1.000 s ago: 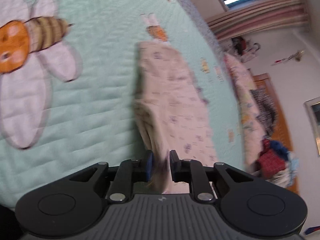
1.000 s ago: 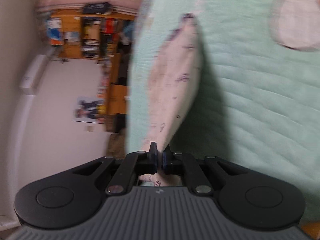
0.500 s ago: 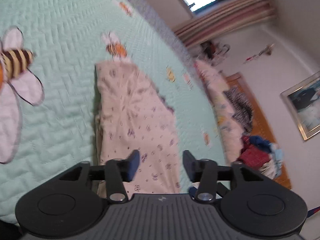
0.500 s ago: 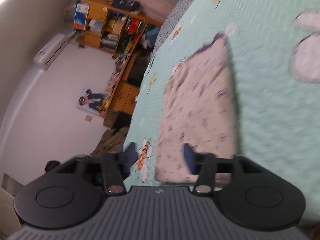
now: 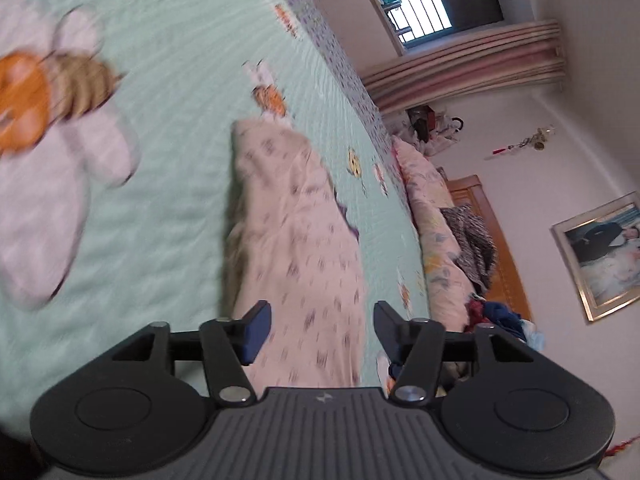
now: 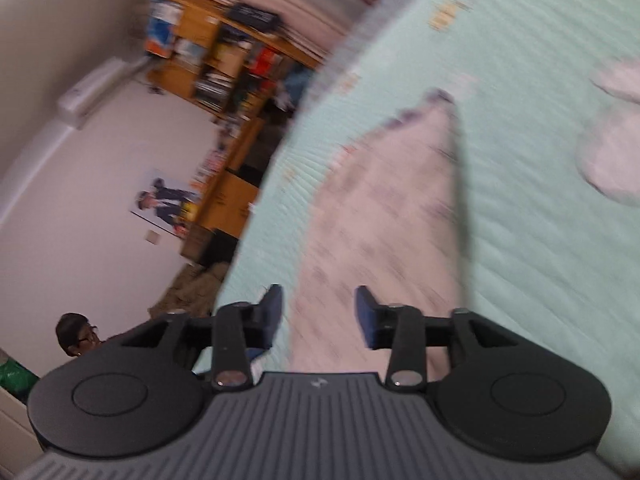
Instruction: Fold clothes
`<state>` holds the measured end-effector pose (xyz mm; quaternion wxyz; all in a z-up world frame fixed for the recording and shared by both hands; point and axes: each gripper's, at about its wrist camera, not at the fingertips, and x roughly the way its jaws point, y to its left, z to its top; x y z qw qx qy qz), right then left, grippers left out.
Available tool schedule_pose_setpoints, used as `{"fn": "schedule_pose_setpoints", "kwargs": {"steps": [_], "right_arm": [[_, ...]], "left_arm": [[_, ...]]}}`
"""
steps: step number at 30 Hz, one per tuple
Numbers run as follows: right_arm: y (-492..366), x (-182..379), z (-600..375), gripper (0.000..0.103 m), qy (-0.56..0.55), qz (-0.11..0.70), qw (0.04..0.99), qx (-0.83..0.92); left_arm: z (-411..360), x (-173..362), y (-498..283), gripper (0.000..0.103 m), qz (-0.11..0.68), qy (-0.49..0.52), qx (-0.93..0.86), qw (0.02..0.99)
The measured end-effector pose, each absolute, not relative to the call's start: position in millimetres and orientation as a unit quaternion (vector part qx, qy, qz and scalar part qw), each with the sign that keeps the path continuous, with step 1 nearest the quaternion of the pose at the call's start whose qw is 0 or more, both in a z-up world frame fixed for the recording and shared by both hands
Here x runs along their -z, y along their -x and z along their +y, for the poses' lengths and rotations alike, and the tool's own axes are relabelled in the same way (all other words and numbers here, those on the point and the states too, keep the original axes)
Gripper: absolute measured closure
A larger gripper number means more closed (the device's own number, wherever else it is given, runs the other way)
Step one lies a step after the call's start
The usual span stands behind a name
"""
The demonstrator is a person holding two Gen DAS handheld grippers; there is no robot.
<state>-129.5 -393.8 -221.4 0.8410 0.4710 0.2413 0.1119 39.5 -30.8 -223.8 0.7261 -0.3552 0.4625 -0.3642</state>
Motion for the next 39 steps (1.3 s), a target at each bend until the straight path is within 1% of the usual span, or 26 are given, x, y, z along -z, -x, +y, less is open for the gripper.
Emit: {"fn": "schedule_pose_setpoints", "kwargs": {"steps": [3,5,6,7,8,9,11,13,14,15,16,20,21,22,23,24,25,28,29,30,31,33,35,36,38,39], "right_arm": [[87,223,-390,0.048,-0.478,0.226,0.843,-0.103],[66,238,-395,0.048,-0.500,0.228,0.830,-0.092],[59,246,-401,0.048,-0.507,0.233,0.826,-0.079],[56,254,-410,0.051,-0.512,0.236,0.823,-0.064],[54,260,-420,0.054,-0.519,0.236,0.820,-0.051],[56,259,-427,0.056,-0.524,0.227,0.819,-0.046],[59,248,-431,0.054,-0.522,0.204,0.827,-0.050],[62,237,-435,0.049,-0.519,0.181,0.834,-0.053],[63,231,-437,0.047,-0.518,0.169,0.837,-0.055],[58,228,-435,0.041,-0.520,0.166,0.835,-0.064],[44,230,-428,0.038,-0.526,0.173,0.829,-0.081],[-11,260,-419,0.038,-0.564,0.210,0.793,-0.092],[-21,270,-427,0.046,-0.573,0.213,0.787,-0.083],[-28,276,-435,0.060,-0.584,0.213,0.780,-0.074],[-32,278,-446,0.063,-0.597,0.211,0.771,-0.065],[-32,275,-455,0.062,-0.602,0.201,0.771,-0.053],[-30,267,-463,0.055,-0.599,0.182,0.779,-0.040],[-26,241,-478,0.045,-0.604,0.135,0.783,-0.057],[-27,237,-476,0.041,-0.616,0.128,0.774,-0.073],[-29,236,-472,0.033,-0.618,0.131,0.771,-0.083],[-32,236,-467,0.031,-0.611,0.145,0.774,-0.087],[-47,246,-461,0.031,-0.593,0.192,0.777,-0.085],[-62,260,-469,0.039,-0.579,0.227,0.780,-0.060],[-63,264,-479,0.044,-0.577,0.228,0.784,-0.039],[-53,263,-507,0.043,-0.580,0.197,0.790,0.016],[-48,260,-517,0.042,-0.584,0.181,0.791,0.027]], "left_arm": [[-50,236,-51,0.044,0.478,0.329,0.347,0.737],[-61,246,-58,0.046,0.489,0.309,0.336,0.743],[-67,250,-62,0.048,0.495,0.299,0.330,0.746],[-68,255,-63,0.056,0.499,0.294,0.325,0.748],[-64,254,-60,0.057,0.496,0.296,0.325,0.749],[-58,251,-57,0.055,0.490,0.301,0.329,0.749],[-52,237,-54,0.037,0.463,0.291,0.340,0.765],[-53,220,-57,0.030,0.432,0.271,0.345,0.788],[-57,214,-63,0.028,0.423,0.262,0.344,0.796],[-62,211,-72,0.028,0.418,0.255,0.341,0.803],[-68,207,-82,0.028,0.414,0.247,0.337,0.809],[-95,221,-113,0.028,0.426,0.211,0.325,0.818],[-100,227,-119,0.030,0.436,0.195,0.317,0.819],[-102,231,-124,0.035,0.442,0.186,0.312,0.820],[-101,232,-128,0.038,0.444,0.182,0.310,0.821],[-99,230,-130,0.038,0.441,0.186,0.312,0.821],[-95,223,-132,0.036,0.428,0.194,0.319,0.823],[-96,200,-141,0.028,0.391,0.199,0.337,0.833],[-100,195,-147,0.025,0.383,0.201,0.344,0.833],[-106,194,-153,0.025,0.382,0.200,0.350,0.832],[-115,198,-161,0.025,0.388,0.194,0.351,0.830],[-132,210,-176,0.027,0.410,0.168,0.345,0.828],[-140,223,-189,0.037,0.428,0.131,0.320,0.835],[-138,228,-195,0.040,0.433,0.127,0.312,0.836],[-119,226,-203,0.041,0.431,0.149,0.302,0.837],[-109,220,-205,0.039,0.422,0.161,0.300,0.840]]}}
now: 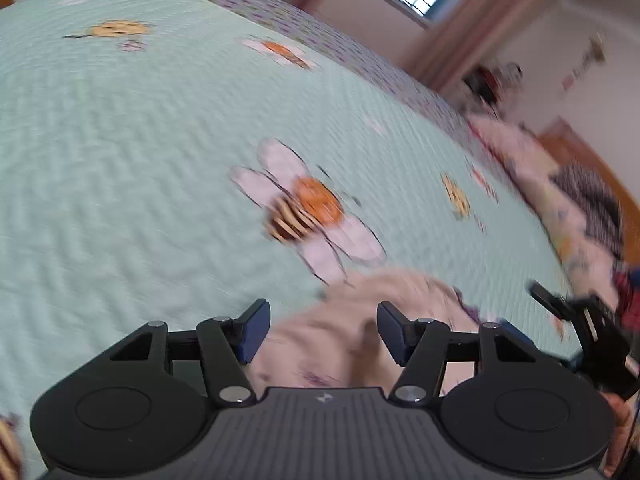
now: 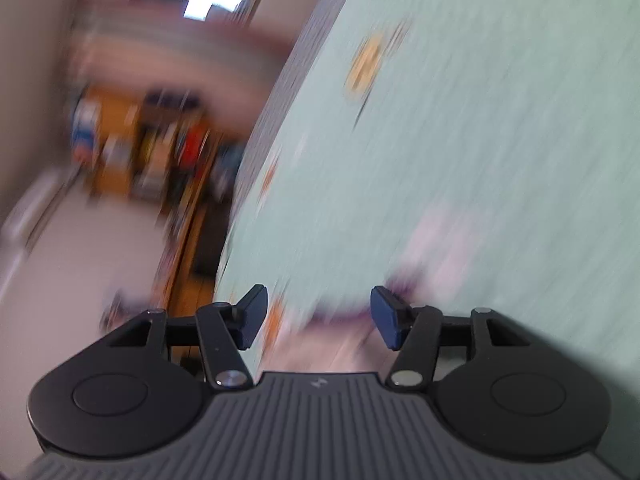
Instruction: Fold clothes
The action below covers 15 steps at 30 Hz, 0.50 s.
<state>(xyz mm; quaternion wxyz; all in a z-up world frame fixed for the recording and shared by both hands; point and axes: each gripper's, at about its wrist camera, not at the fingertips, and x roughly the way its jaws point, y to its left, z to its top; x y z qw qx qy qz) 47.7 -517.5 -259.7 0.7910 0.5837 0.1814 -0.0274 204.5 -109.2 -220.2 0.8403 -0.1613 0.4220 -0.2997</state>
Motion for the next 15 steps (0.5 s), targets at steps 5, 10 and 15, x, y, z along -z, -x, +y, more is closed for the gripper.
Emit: {"fn": "schedule_pose_setpoints", "kwargs": {"steps": [5,10,15], "right_arm": [[-39,232,-497,0.032,-0.572,0.173,0.800,-0.058],[-82,249,-479,0.032,-0.535,0.238,0.808,-0.064],[-64,224,-500,0.041,-0.502,0.223,0.835,0.014]], "left_arm": [[-98,189,-197,0.031,0.375,0.214,0.325,0.841],[-167,206,-183,0.030,0.400,0.081,0.336,0.849],[-167,210,-176,0.034,0.402,0.025,0.280,0.871]]}}
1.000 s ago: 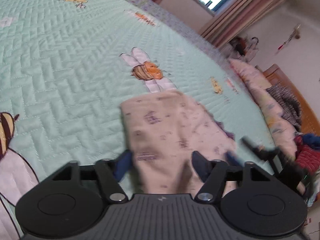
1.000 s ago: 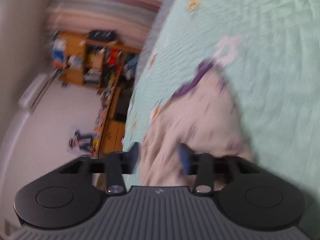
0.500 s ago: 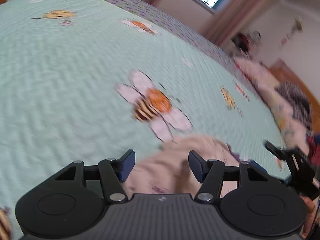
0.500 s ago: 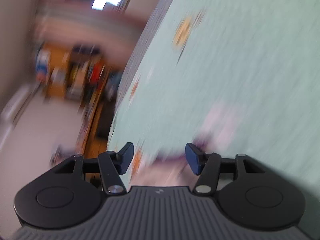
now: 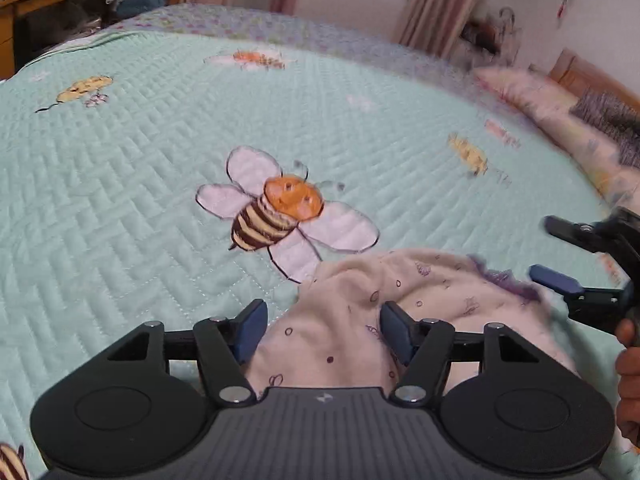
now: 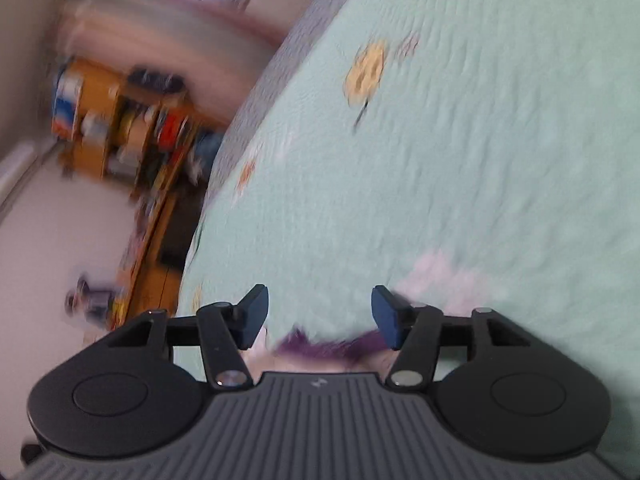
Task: Fold clothes
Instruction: 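Open both grippers and withdraw them from the folded nightgown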
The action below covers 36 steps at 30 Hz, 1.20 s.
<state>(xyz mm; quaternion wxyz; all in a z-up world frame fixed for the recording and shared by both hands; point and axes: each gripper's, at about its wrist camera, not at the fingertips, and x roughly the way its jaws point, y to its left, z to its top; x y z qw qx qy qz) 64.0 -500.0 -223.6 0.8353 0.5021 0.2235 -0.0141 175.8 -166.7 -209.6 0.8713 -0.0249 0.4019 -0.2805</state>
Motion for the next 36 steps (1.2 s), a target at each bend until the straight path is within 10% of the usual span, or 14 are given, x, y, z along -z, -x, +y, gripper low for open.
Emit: {"fn": "schedule_pose_setpoints", "kwargs": {"steps": [7,36], "right_arm": [[10,163,-431,0.026,-0.323,0.287,0.901,0.042],[119,121,-311,0.021,-0.163,0.379,0.905,0.103]], "left_arm": [[-148,163,-107,0.001,0.370,-0.014,0.227,0.901],[-125,121,46,0.001,0.410,-0.078,0.189,0.889]]}}
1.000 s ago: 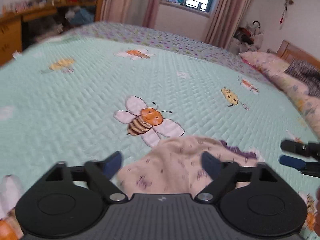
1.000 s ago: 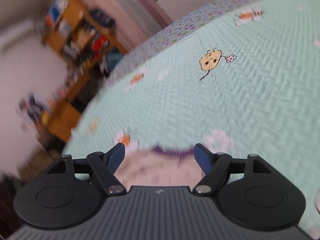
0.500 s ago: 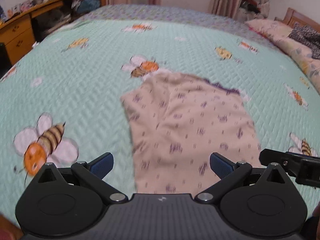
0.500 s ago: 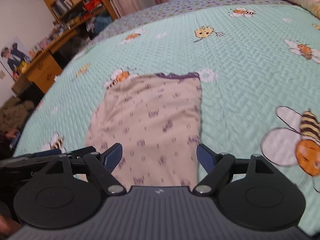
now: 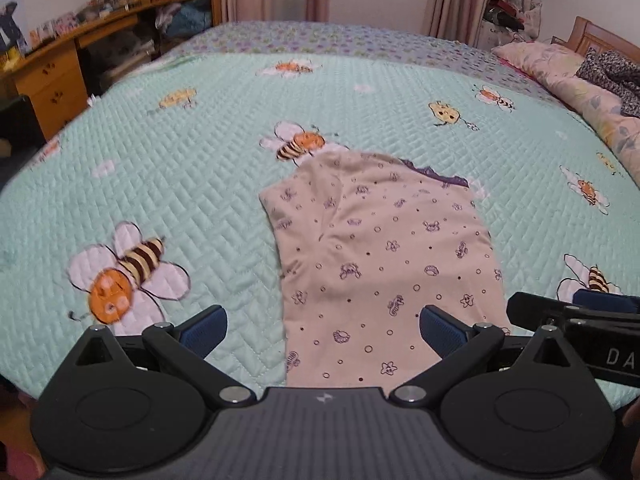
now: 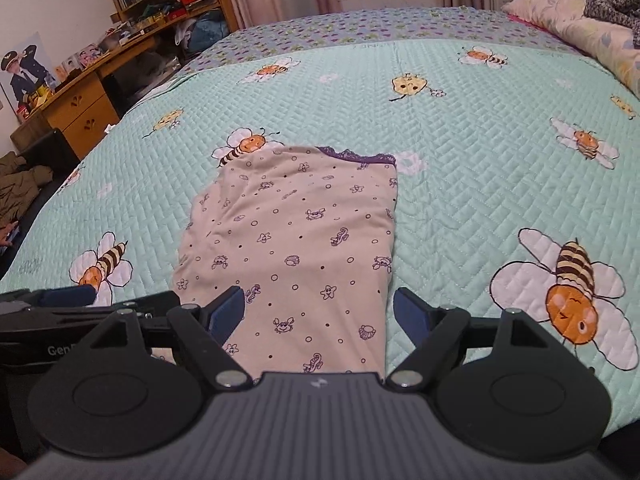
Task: Fold clothes
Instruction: 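Open both grippers and withdraw them from the folded nightgown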
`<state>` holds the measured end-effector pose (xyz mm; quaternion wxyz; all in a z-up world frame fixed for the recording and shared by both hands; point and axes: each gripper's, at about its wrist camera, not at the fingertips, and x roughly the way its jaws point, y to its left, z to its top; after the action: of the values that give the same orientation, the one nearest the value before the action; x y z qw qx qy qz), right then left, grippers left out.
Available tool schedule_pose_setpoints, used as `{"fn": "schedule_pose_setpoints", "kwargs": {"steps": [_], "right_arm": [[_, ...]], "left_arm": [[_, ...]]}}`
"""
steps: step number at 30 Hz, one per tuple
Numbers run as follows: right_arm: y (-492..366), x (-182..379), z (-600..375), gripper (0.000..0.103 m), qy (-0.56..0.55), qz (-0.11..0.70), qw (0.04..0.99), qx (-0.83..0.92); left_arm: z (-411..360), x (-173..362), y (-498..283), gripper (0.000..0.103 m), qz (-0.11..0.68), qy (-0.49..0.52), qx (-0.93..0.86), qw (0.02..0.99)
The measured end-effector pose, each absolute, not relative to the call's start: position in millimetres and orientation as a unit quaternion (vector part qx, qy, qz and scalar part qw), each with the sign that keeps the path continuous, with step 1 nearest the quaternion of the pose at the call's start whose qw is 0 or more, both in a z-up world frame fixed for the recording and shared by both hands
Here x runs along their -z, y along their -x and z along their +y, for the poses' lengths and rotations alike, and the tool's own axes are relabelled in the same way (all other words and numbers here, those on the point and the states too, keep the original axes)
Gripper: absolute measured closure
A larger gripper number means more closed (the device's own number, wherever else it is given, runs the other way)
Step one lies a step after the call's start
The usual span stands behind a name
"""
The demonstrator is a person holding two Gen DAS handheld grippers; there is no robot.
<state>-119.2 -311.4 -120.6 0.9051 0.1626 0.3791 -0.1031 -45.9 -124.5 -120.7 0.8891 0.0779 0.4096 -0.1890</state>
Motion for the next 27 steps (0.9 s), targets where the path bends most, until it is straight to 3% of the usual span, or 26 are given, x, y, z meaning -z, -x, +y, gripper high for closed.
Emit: {"fn": "schedule_pose_setpoints", "kwargs": {"steps": [27], "right_arm": [[140,109,-292,0.021,-0.144,0.368,0.914,0.090]], "left_arm": [[-114,122,62,0.001,0.418,-0.072,0.191,0.886]]}}
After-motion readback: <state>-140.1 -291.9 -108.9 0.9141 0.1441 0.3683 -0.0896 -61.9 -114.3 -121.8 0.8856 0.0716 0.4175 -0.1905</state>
